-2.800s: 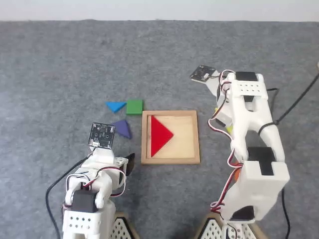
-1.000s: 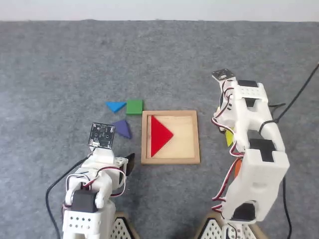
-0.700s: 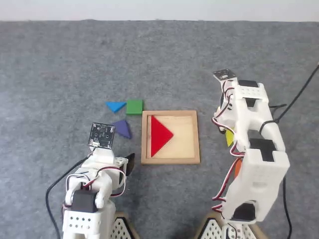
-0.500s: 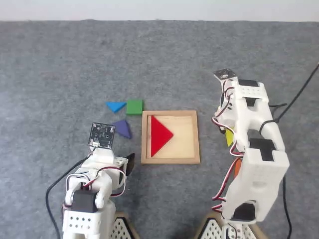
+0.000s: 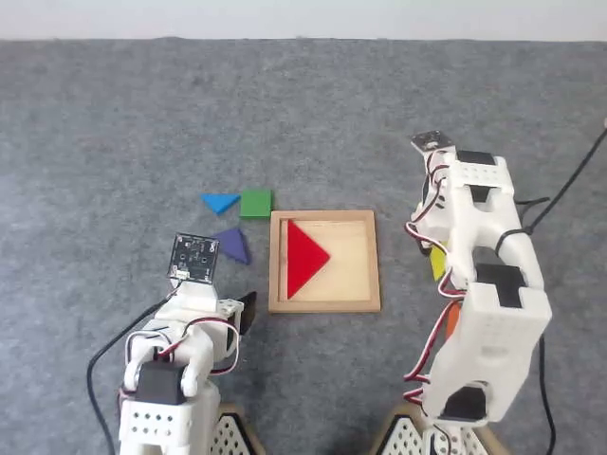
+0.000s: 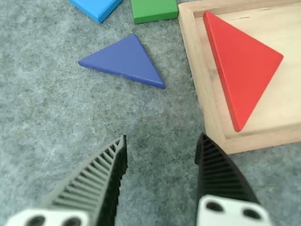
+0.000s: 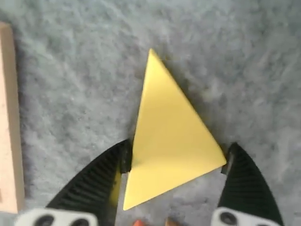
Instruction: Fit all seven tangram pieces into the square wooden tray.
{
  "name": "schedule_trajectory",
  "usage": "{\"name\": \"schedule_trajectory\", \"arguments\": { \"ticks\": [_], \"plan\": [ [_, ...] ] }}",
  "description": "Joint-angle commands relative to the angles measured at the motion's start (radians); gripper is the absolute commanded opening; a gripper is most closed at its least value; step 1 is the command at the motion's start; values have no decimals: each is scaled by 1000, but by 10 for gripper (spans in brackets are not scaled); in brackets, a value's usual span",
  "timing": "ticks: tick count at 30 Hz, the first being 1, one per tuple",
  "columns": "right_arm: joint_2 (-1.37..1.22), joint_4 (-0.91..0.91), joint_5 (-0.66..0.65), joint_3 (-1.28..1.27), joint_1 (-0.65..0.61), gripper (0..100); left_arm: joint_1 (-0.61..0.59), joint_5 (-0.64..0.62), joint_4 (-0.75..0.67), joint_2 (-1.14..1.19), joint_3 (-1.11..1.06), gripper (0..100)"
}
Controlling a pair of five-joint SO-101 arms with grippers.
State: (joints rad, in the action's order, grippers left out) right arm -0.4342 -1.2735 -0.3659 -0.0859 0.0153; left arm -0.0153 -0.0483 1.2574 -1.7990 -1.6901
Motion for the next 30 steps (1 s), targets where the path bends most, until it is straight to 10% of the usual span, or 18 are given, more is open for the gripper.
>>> {"name": "schedule_trajectory", "arguments": {
  "ticks": [1, 30],
  "plan": [
    [102, -56, 12, 15, -4, 231, -6, 6, 5, -20, 7, 238],
    [277, -107, 83, 28, -366, 231, -6, 6, 5, -20, 7, 238]
  ]
}}
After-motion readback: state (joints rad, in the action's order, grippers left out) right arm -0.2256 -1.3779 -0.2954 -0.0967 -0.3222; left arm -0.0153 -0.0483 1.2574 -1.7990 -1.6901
